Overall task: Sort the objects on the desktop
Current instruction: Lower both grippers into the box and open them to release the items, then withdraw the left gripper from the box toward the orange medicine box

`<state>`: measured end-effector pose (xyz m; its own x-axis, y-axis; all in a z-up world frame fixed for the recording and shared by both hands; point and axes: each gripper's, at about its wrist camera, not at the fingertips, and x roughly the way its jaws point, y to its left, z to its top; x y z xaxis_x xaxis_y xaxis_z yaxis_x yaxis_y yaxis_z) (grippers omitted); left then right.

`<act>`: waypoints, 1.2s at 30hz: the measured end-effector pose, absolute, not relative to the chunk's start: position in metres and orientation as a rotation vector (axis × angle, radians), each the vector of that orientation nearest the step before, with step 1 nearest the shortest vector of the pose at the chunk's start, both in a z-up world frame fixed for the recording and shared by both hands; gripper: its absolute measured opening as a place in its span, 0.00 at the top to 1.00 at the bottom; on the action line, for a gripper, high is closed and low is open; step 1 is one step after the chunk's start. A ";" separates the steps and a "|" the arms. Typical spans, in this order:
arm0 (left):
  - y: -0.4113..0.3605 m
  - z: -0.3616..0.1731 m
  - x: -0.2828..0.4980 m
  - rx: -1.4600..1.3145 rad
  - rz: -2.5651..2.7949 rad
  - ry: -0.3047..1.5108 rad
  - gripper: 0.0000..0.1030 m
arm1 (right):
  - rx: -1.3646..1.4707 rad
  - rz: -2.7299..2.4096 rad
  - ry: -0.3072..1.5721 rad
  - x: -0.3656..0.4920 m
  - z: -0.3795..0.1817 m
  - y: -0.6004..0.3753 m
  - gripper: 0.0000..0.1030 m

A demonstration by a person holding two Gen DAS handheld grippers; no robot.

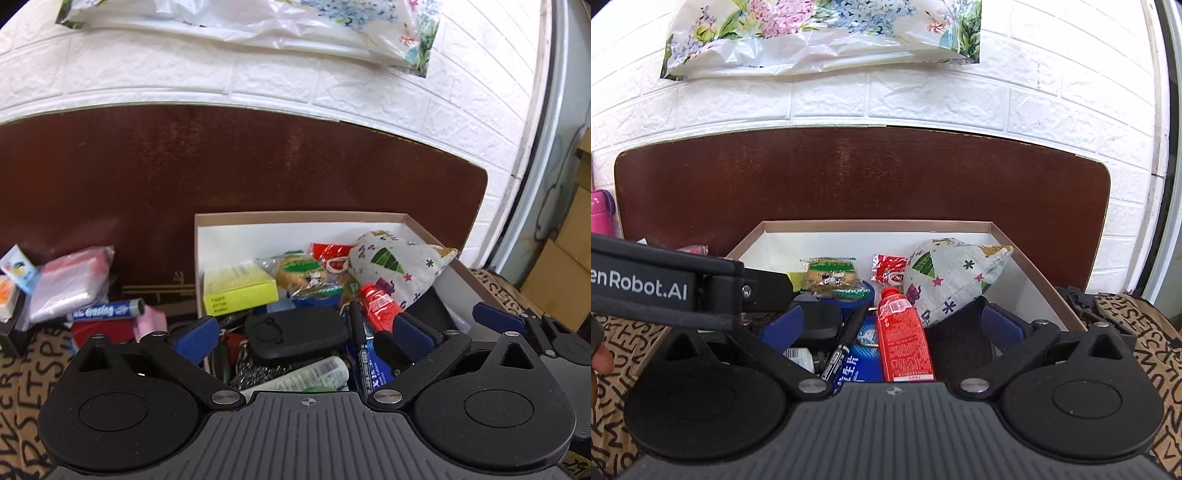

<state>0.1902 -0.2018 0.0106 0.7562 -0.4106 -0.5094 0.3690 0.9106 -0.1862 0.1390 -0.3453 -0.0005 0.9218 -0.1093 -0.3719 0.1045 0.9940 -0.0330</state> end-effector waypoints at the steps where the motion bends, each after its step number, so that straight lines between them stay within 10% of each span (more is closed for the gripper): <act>1: -0.200 0.011 0.189 -0.082 -0.426 0.577 0.00 | -0.011 -0.113 0.383 0.137 0.000 -0.345 0.00; 36: -0.136 0.020 0.099 -0.065 -0.300 0.587 0.00 | -0.011 -0.072 0.383 0.062 0.011 -0.284 0.00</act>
